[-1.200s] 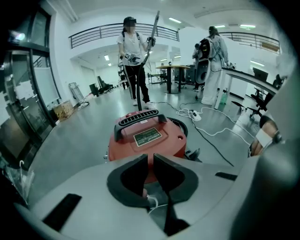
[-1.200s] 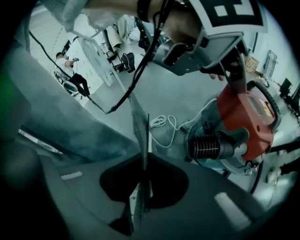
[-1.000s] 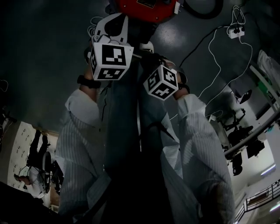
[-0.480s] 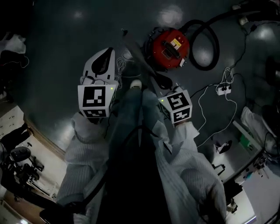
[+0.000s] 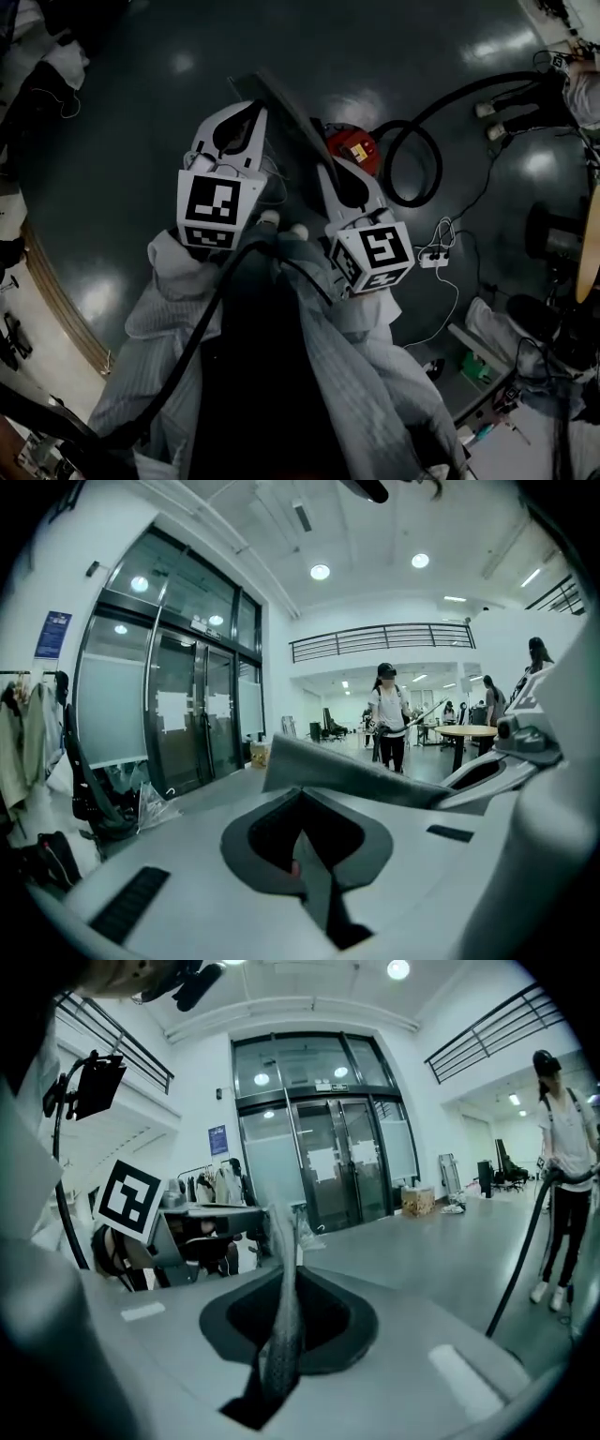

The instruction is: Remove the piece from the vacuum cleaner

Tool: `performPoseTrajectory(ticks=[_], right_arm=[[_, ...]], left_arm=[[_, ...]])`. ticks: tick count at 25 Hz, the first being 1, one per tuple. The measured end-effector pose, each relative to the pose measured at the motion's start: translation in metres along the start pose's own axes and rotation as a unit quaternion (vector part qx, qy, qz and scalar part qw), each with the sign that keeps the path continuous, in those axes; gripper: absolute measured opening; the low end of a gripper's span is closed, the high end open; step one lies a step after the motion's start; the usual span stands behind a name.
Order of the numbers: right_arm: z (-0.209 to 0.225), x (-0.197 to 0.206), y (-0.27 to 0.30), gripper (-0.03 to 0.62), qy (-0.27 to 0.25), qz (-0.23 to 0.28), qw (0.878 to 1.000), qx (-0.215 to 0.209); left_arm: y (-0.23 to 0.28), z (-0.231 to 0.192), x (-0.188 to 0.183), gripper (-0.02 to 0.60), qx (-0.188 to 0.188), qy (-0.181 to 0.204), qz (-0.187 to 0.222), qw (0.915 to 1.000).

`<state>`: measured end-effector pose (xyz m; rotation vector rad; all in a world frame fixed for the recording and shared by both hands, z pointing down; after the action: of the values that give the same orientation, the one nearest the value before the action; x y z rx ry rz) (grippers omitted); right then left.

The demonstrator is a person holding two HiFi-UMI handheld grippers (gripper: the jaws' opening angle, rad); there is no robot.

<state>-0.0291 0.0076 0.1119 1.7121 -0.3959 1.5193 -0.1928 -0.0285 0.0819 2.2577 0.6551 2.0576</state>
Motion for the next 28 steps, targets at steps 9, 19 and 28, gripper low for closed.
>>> performPoseTrajectory(ticks=[9, 19, 28], right_arm=[[-0.009, -0.027, -0.004, 0.025, -0.004, 0.03, 1.0, -0.008], [-0.005, -0.028, -0.008, 0.025, -0.005, 0.041, 0.999, 0.003], [-0.001, -0.033, -0.02, 0.025, 0.0, 0.041, 0.999, 0.013]], left_arm=[[-0.013, 0.009, -0.034, 0.005, 0.003, 0.014, 0.034, 0.9993], [-0.018, 0.014, -0.032, 0.005, 0.007, 0.016, 0.033, 0.9993], [-0.009, 0.032, -0.04, 0.005, 0.03, 0.029, 0.031, 0.9986]])
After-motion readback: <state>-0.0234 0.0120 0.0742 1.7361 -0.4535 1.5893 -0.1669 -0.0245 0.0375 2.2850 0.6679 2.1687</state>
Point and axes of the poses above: the fingertips, and each gripper's own axes: y forward along the fingers, z to its right, x out of its underside, the point moved 6 cm from there along -y, backward along the fingers, and after that the axes turned 11 degrees about -y, right-handed, at the moved point
